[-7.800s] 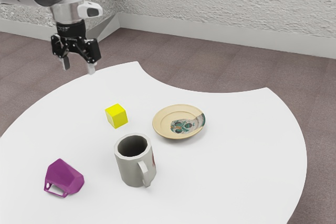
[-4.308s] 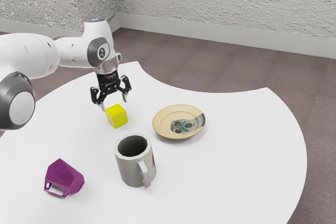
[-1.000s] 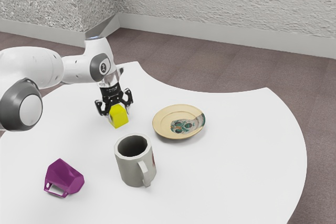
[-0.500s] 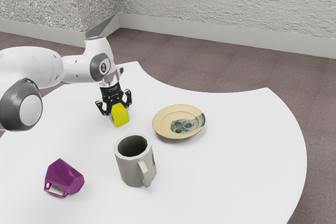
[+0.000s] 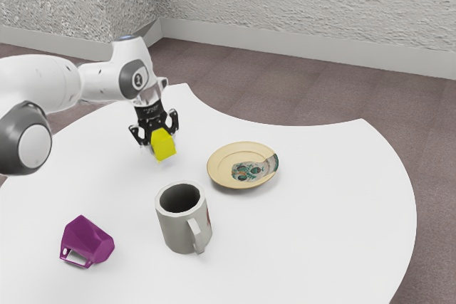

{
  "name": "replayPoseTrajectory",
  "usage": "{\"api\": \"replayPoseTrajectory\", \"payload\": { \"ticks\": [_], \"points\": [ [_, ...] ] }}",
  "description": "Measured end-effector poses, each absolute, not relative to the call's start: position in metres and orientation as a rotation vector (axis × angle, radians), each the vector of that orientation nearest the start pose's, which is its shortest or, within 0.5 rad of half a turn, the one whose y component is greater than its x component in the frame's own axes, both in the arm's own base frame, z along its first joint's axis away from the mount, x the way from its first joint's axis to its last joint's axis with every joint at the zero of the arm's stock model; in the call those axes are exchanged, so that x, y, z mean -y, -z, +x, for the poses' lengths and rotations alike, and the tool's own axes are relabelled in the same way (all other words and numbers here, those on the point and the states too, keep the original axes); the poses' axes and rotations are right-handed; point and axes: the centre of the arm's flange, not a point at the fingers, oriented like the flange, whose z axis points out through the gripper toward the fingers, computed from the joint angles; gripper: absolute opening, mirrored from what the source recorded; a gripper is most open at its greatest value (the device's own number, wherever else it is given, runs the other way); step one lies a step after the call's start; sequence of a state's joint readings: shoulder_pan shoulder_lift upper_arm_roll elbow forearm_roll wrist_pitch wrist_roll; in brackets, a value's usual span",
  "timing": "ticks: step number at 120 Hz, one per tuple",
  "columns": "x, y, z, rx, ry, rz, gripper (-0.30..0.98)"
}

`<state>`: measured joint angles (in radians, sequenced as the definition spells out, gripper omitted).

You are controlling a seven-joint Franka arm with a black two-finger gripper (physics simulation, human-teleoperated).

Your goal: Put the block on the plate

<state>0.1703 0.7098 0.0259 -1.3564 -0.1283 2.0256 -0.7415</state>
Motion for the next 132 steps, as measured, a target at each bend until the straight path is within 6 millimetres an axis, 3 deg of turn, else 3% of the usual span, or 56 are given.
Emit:
{"api": "replayPoseTrajectory", "payload": {
  "ticks": [20, 32, 41, 56, 69, 81, 91, 115, 132],
  "points": [
    [-0.121, -0.359, 0.715, 1.501, -0.032, -2.863, 0.36],
    [-0.097, -0.408, 0.711, 1.446, 0.017, -2.899, 0.36],
    [-0.066, -0.435, 0.708, 1.371, 0.04, -2.934, 0.35],
    [-0.01, -0.457, 0.704, 1.225, 0.051, -2.994, 0.35],
    [0.057, -0.471, 0.696, 1.042, 0.048, -3.049, 0.35],
    [0.11, -0.469, 0.686, 0.884, 0.014, -3.069, 0.35],
    [0.139, -0.452, 0.682, 0.795, -0.035, -3.075, 0.36],
    [0.178, -0.398, 0.696, 0.673, -0.127, -3.088, 0.36],
    [0.19, -0.373, 0.704, 0.628, -0.162, -3.098, 0.36]
  ]
}}
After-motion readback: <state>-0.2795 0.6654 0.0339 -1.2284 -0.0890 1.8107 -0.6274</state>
